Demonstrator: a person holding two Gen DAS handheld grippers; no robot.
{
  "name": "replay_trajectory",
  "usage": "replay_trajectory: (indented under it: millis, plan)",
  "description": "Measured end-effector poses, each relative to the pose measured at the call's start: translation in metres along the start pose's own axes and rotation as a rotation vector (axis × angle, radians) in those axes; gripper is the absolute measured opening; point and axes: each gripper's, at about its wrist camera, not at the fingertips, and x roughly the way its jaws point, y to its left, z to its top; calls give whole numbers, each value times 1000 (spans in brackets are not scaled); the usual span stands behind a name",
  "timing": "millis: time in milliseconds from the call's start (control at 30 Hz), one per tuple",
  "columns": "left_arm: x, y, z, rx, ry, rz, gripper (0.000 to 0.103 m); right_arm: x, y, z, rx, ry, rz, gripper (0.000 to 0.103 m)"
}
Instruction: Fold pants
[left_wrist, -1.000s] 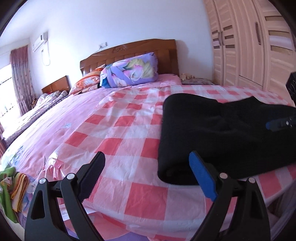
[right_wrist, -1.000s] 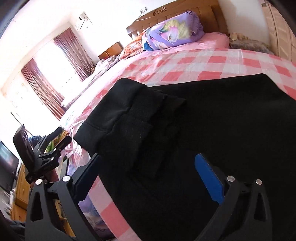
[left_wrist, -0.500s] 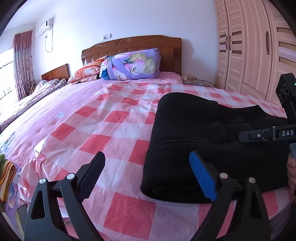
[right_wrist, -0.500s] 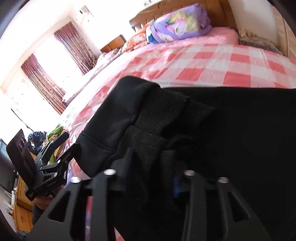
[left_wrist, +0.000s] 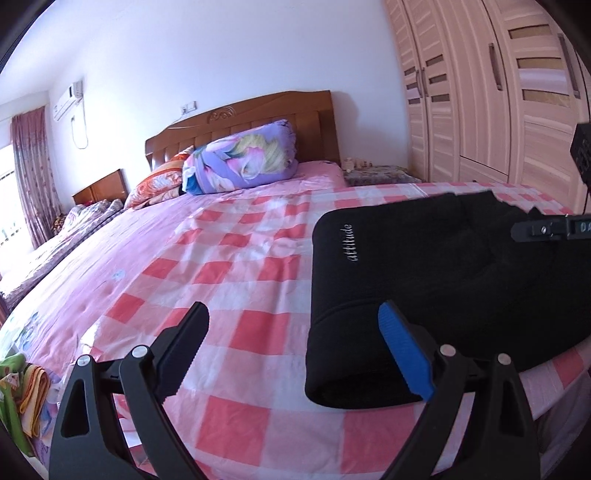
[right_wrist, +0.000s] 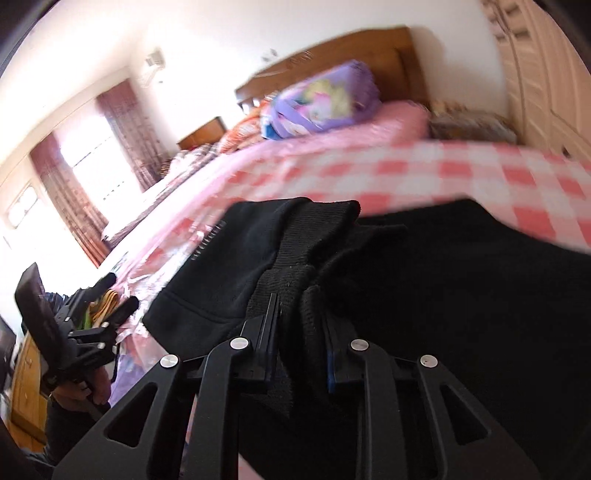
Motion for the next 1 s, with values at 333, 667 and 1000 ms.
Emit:
replay_trajectory:
  millis: [333, 667, 1000]
  plan:
    - [8, -64, 11, 133, 1, -74, 93, -5, -16, -9, 49, -5, 18, 22]
    - [7, -88, 15, 156, 2, -136, 93, -21, -48, -34, 116, -10, -2, 22]
    - [50, -102, 54, 97, 112, -133, 102, -42, -16, -35, -128, -52, -260, 90]
